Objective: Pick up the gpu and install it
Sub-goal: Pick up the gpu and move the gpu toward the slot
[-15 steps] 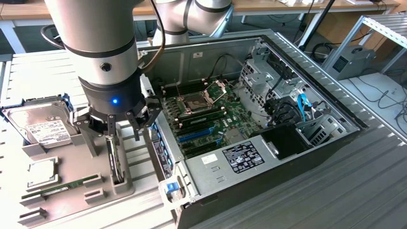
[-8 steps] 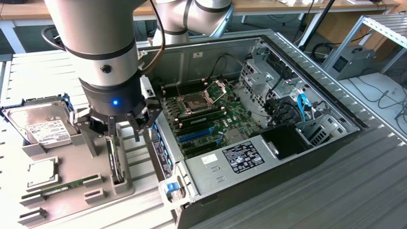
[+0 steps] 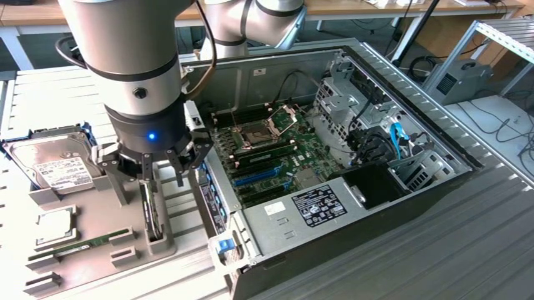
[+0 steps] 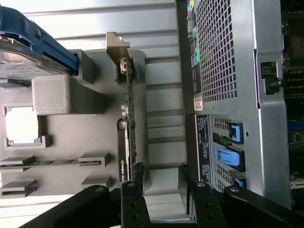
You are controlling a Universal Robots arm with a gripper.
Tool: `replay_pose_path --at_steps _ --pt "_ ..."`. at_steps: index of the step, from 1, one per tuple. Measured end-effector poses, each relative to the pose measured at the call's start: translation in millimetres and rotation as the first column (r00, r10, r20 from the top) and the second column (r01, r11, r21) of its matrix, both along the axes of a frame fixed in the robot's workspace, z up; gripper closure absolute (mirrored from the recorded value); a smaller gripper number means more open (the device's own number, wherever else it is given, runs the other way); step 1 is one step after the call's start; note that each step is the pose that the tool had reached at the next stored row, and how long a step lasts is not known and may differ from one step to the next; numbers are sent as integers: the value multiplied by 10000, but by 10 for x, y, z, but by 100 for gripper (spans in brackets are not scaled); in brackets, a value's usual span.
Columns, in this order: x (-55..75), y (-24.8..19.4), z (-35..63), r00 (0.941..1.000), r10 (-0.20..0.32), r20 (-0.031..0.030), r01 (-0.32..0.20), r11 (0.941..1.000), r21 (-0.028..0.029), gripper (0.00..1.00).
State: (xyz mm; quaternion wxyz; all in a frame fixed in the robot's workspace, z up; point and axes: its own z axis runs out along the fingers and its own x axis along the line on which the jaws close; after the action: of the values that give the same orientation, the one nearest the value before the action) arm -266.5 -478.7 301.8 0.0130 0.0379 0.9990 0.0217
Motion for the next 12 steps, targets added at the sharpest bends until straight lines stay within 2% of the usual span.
replay_pose_path --at_steps 12 --pt "0 0 -39 10000 0 1 0 10000 0 58"
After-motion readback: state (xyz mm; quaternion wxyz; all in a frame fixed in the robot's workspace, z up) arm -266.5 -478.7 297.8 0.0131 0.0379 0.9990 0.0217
